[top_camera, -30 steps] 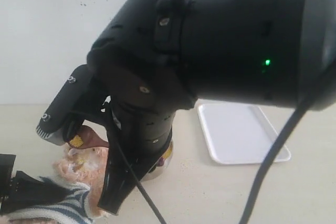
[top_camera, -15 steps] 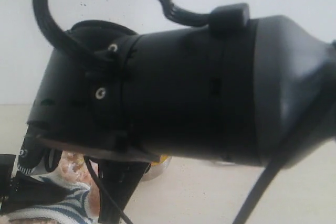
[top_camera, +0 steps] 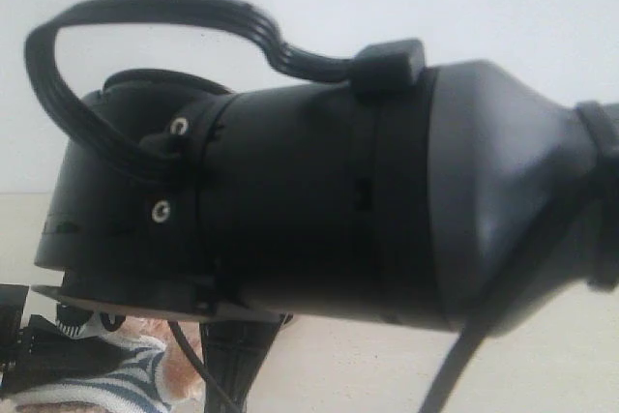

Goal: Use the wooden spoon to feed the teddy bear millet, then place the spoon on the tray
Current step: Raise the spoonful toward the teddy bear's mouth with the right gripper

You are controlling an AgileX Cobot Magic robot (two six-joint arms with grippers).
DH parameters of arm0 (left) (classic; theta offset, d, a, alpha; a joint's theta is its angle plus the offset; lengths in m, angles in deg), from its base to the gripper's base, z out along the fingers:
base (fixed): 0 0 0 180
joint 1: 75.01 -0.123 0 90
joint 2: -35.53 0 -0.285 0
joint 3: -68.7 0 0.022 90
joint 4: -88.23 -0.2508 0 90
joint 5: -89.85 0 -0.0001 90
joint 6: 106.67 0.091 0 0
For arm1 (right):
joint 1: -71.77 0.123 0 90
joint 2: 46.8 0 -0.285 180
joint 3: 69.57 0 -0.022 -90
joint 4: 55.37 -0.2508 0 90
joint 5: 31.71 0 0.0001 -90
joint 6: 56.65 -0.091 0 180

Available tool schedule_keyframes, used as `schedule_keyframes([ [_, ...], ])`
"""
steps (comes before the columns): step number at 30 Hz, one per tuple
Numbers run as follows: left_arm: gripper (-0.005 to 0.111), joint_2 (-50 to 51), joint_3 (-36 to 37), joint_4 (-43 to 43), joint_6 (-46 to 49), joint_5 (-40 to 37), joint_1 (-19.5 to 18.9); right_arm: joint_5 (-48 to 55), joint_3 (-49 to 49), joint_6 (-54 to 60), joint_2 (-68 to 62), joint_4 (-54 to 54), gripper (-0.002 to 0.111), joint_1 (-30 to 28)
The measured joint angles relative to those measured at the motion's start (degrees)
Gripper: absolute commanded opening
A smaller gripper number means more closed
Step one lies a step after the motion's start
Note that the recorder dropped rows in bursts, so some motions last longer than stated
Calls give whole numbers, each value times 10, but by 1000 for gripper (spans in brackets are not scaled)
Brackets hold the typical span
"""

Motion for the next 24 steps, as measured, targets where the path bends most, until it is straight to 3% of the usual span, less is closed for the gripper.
schedule_keyframes([
  [10, 4, 0, 0, 0, 0, 0, 0, 0, 1, 5, 0, 13, 0, 4],
  [24, 4, 0, 0, 0, 0, 0, 0, -1, 61, -58, 0, 109, 0, 39],
])
